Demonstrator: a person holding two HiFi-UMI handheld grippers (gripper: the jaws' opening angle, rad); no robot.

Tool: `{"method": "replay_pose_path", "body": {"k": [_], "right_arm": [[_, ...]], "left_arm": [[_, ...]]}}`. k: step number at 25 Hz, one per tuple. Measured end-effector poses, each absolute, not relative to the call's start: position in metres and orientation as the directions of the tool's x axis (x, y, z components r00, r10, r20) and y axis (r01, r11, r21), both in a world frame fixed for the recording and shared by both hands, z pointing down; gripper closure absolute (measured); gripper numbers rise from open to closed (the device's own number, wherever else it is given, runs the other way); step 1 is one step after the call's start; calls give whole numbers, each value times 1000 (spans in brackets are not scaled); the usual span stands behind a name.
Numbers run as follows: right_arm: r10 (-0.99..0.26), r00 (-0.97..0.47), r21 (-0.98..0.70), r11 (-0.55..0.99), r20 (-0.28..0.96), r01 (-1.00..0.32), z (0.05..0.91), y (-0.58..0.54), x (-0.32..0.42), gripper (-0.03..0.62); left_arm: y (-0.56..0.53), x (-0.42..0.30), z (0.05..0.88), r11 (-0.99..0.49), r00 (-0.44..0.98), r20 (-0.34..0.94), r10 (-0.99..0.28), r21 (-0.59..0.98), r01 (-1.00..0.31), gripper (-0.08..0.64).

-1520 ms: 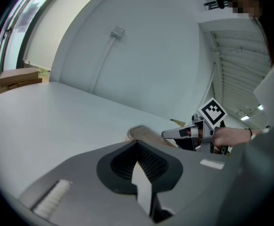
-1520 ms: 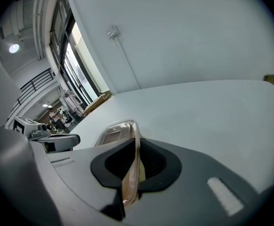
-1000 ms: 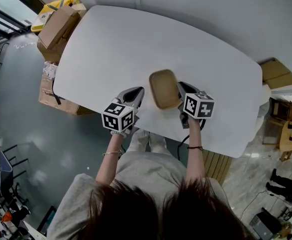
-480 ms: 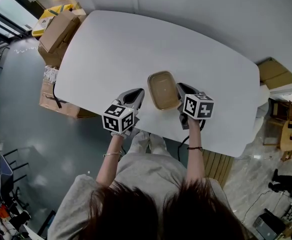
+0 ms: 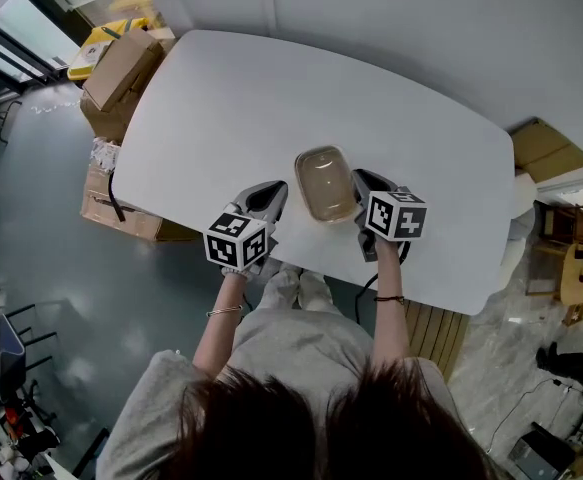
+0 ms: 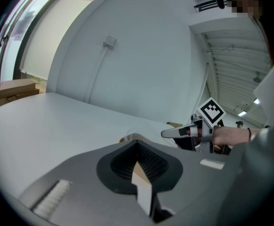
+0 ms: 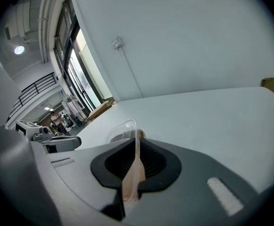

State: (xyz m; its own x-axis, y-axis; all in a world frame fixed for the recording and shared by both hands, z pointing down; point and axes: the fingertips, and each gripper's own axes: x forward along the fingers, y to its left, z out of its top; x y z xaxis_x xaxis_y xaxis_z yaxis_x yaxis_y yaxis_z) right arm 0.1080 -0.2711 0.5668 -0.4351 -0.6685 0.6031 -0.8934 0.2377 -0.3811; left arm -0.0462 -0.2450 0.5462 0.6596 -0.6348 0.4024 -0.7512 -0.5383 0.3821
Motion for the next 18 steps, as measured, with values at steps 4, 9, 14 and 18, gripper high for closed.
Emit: {"method": "replay_pose_path", "body": {"k": [4,9,14,18], "right_arm": [[-672,-438,-379,245,597,-892,562,-269,107,548],[-677,-444,-374,260,587,-890,555,-267,104,548],[-689,-454,-374,277,565,-885,543,-264,103,548],[-704,-461,-378,287,540,-880,531,-262,104,548]], "left_arm": [[-244,-47,542,-543,661,397,-637,377,-750,569],[-244,-48,536,-552,664,384,-642,370,-747,569],[-241,-46,524,-576,676,364,-641,355,-737,569],[-239,-47,512,-593,686,342,-643,345,-727,569]]}}
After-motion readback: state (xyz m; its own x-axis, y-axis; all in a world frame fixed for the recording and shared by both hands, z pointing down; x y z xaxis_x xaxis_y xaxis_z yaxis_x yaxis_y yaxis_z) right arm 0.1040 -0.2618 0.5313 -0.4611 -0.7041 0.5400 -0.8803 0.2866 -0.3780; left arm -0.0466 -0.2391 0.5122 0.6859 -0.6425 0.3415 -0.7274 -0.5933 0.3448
